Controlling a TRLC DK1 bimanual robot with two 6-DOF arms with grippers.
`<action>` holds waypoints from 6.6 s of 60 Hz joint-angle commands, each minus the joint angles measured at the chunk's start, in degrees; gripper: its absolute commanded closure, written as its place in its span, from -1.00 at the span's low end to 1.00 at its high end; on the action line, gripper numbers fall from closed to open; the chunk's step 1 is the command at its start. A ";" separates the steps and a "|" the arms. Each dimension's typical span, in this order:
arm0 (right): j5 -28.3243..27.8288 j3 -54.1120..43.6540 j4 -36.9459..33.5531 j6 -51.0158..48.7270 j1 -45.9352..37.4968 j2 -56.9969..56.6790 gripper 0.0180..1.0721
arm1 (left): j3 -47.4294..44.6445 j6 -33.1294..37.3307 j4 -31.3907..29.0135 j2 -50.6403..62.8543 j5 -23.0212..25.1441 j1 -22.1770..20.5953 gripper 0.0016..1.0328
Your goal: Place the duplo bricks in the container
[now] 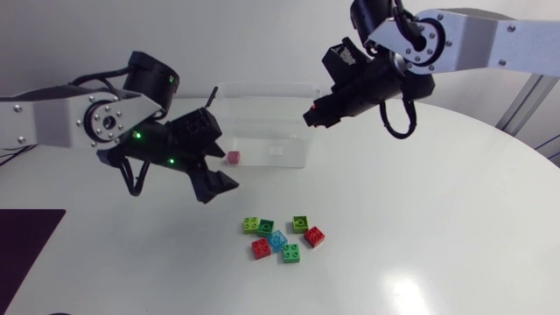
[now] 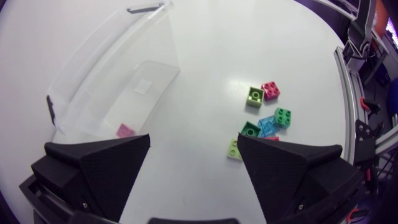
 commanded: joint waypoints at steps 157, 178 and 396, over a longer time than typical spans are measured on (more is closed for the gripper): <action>2.05 -31.08 0.30 3.44 9.74 -7.48 -0.90 | -8.64 11.68 18.92 18.60 0.39 -6.41 0.24; 3.01 -30.20 1.80 3.70 11.59 -2.56 -0.89 | -4.16 12.64 8.63 13.76 0.83 -4.21 0.31; 6.88 27.02 -8.58 4.58 -1.07 20.73 -0.10 | -25.43 5.61 6.52 -11.55 1.53 0.89 -0.87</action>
